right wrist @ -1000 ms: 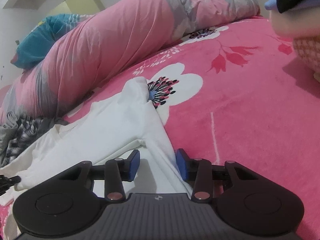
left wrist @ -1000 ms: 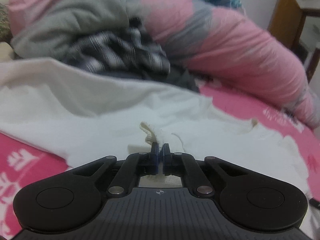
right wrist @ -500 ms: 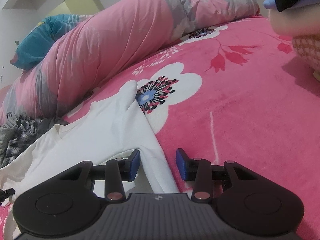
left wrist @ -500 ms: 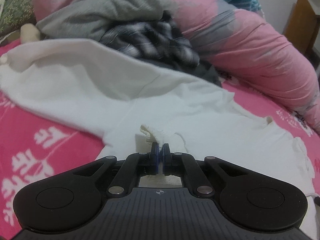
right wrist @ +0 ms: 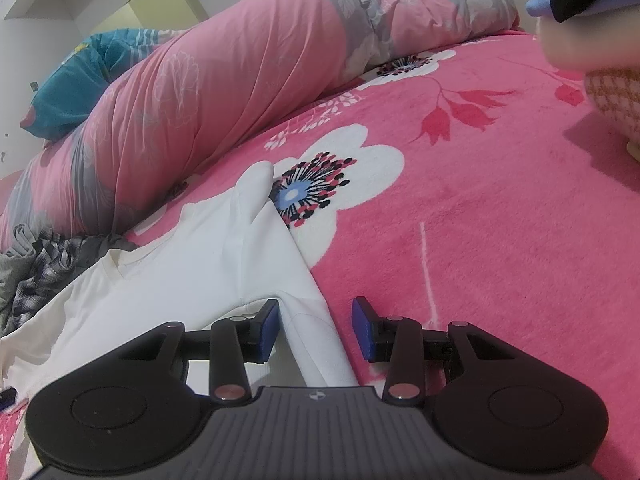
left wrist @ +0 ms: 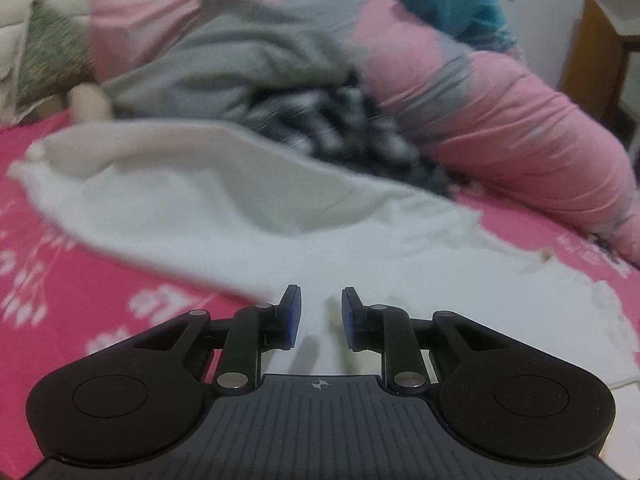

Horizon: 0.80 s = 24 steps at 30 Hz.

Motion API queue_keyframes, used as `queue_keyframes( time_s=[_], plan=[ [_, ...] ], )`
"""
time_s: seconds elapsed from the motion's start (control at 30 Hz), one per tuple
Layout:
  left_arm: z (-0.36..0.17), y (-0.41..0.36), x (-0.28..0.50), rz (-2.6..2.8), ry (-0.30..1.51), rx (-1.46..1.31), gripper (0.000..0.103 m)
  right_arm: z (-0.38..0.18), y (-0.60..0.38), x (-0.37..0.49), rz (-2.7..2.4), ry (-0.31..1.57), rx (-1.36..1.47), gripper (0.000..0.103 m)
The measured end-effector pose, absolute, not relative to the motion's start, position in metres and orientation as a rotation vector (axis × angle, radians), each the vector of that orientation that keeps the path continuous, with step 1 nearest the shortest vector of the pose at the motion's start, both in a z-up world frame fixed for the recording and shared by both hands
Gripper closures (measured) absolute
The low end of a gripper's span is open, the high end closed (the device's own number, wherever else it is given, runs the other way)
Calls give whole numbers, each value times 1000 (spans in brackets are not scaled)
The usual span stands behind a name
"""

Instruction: Fold clothes

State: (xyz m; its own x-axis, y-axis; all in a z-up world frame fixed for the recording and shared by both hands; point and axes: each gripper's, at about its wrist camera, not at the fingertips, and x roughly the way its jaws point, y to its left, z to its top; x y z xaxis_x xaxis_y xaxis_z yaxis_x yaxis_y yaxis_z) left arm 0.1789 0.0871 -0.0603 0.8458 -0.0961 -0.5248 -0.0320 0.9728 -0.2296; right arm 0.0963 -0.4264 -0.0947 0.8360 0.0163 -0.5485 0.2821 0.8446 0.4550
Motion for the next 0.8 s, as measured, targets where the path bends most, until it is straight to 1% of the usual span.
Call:
queue_keyframes(
  time_s=[0.07,0.1,0.13,0.27,0.37,0.43,0.57,0.7,0.8],
  plan=[
    [-50,68,187,-100,556,-222,76,-95,-427,96,-149,569,552,61],
    [-46,56,192,-150,563,-216,70,-95,-427,96,-150,569,551,61],
    [-49,42,202,-190,574,-215,67,-95,-426,96,-151,570,548,61],
    [-68,-10,238,-302,607,-194,67,-95,-424,97,-158,573,532,61],
    [-100,-29,259,-258,627,-134,67,-93,-423,96,-170,577,526,61],
    [-117,-26,261,-245,631,-148,68,-89,-422,94,-185,586,520,61],
    [-120,-12,260,-277,617,-240,67,-64,-423,94,-195,624,488,60],
    [-119,-10,260,-285,615,-263,67,-39,-430,122,-125,642,463,59],
    [-118,-12,261,-280,615,-254,67,-45,-441,160,-77,660,495,59]
  ],
)
